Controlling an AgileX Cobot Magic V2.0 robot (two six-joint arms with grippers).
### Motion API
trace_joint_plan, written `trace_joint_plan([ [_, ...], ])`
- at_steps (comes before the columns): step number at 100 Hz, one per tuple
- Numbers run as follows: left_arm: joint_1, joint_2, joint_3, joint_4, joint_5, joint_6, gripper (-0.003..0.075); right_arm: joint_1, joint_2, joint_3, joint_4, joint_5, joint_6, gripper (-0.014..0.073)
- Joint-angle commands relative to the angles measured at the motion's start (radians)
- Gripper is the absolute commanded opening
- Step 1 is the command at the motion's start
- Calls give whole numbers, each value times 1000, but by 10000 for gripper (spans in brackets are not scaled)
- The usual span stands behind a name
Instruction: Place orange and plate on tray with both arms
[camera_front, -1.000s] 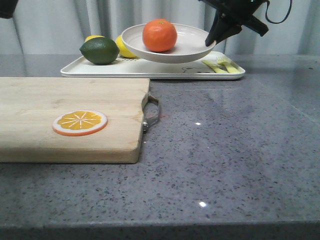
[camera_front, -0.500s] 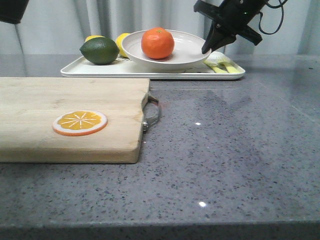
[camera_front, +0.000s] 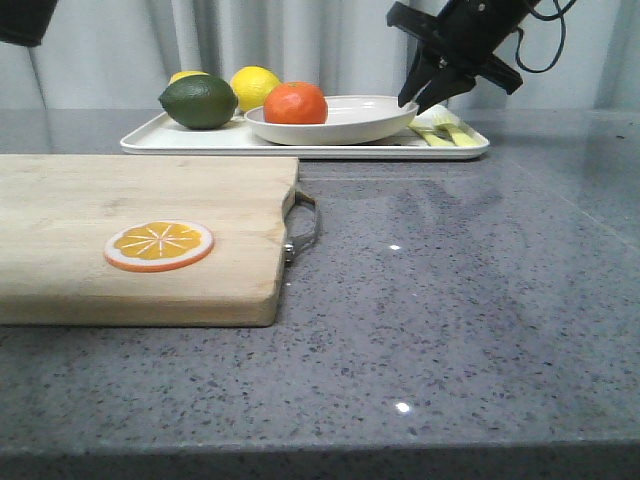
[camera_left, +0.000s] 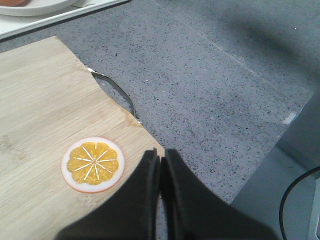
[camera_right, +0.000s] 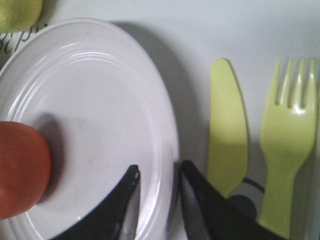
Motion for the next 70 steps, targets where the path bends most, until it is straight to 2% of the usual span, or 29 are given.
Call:
trace_joint_plan([
  [1, 1, -2, -27, -16, -69, -6, -19, -5, -67, -35, 43, -28, -4, 327],
  [10, 1, -2, -27, -18, -69, -6, -19, -5, -72, -35, 43, -12, -4, 386],
  [34, 1, -2, -27, -18, -63, -6, -19, -14, -120, -35, 32, 35, -4, 373],
  [45, 1, -2, -27, -23, -63, -6, -19, -16, -152, -35, -26, 59, -4, 251],
  [61, 1, -2, -27, -23, -63, -6, -19, -17, -204, -33, -97, 117, -4, -71],
  [70, 1, -2, -27, -23, -63, -6, -19, -17, -222, -33, -113, 171, -4, -67],
])
